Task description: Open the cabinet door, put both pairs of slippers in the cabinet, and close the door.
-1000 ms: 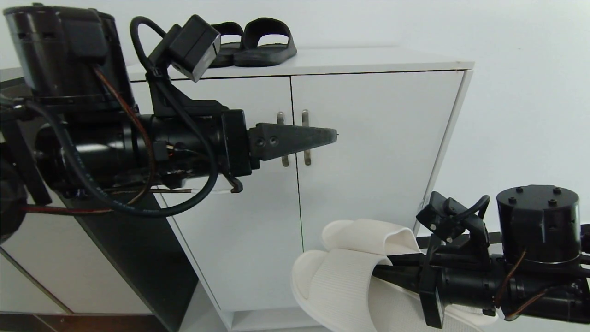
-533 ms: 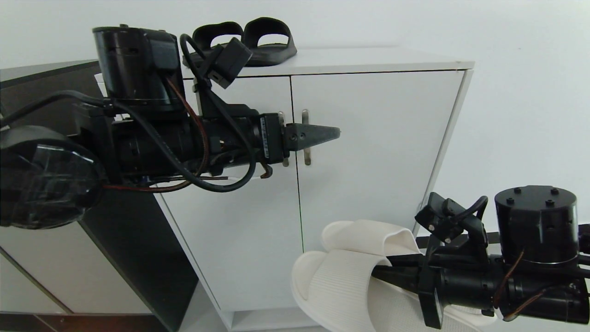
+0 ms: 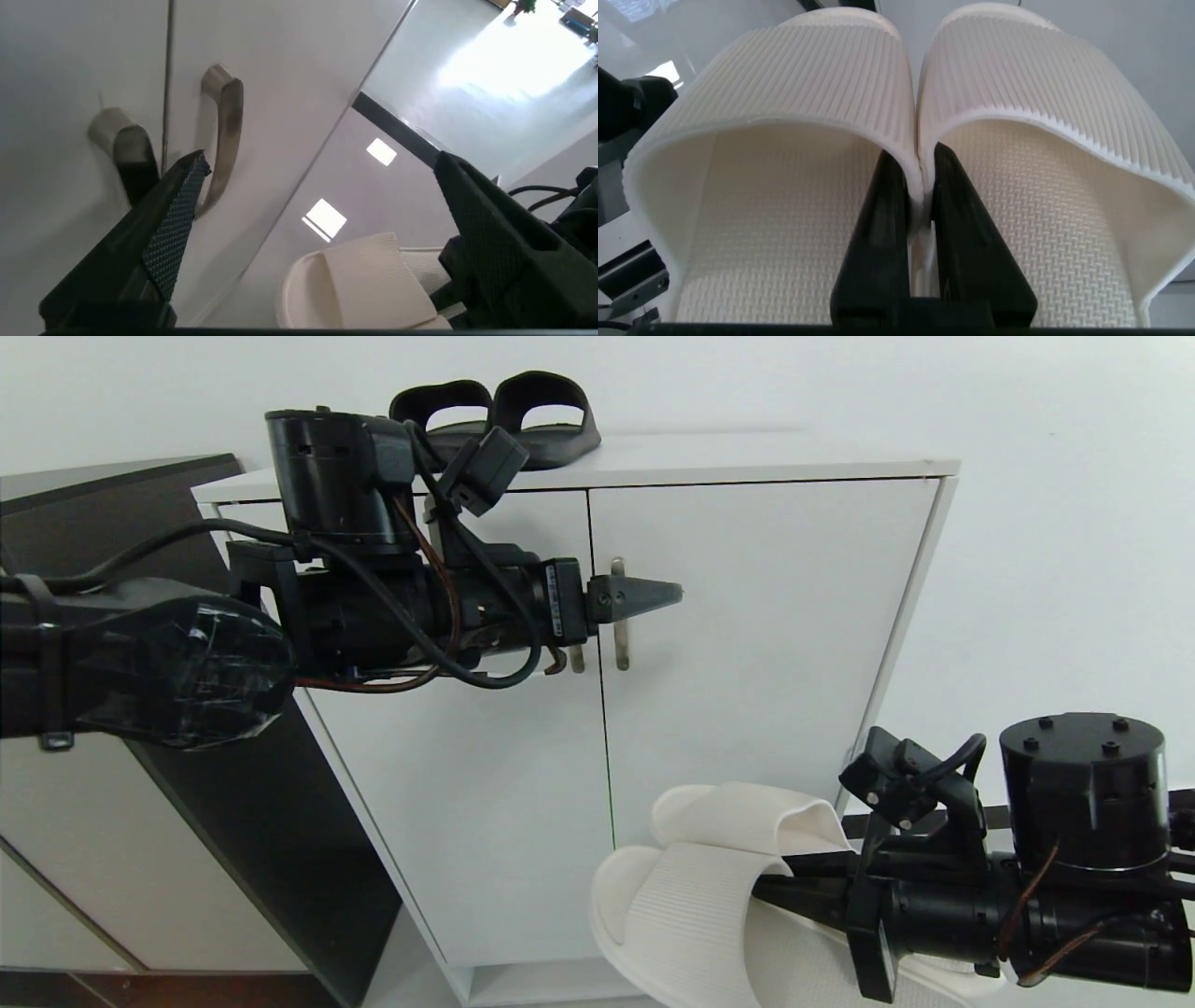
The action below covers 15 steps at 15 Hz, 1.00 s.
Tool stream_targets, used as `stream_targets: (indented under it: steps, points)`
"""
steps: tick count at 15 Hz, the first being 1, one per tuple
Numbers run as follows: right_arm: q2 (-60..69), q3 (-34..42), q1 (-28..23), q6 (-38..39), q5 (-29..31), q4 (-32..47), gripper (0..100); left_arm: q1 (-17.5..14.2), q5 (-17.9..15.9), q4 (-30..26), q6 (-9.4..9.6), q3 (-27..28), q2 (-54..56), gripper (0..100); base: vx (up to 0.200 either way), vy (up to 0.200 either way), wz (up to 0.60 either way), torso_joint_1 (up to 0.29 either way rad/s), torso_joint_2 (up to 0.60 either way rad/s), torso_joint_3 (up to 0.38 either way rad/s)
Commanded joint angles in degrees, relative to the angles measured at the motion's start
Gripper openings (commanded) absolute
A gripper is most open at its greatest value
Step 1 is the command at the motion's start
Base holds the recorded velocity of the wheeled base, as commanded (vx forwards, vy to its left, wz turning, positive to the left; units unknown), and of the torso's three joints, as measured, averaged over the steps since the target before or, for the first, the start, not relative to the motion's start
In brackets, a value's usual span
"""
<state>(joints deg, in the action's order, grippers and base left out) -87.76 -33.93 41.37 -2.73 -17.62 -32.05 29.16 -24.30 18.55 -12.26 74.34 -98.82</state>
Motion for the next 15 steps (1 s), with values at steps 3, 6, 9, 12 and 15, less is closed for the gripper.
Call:
stream_targets:
  steps: [3,6,9,12,15]
  points:
    - [-0.22,0.00,0.11,0.01,-0.05,-0.03,0,-0.16,0.39,-0.10,0.22,1.95,-2.87,100,0.000,0.000,0.00,0.000,0.00,0.000]
    - [-0.22,0.00,0.20,-0.08,-0.05,-0.03,0,-0.07,1.18,-0.01,0.22,2.21,-3.58,100,0.000,0.000,0.00,0.000,0.00,0.000]
    - [-0.13,0.09,0.37,0.01,-0.05,0.06,0,-0.07,1.18,-0.01,0.49,1.95,-3.40,0,0.000,0.000,0.00,0.000,0.00,0.000]
    - [1.28,1.49,0.37,0.01,-4.71,-0.03,0,0.20,1.09,-0.10,0.57,1.51,-2.52,0,0.000,0.000,0.00,0.000,0.00,0.000]
    - [2.95,2.81,0.37,0.01,-8.93,-0.03,0,1.51,1.18,-0.01,0.84,-3.06,1.17,0,0.000,0.000,0.00,0.000,0.00,0.000]
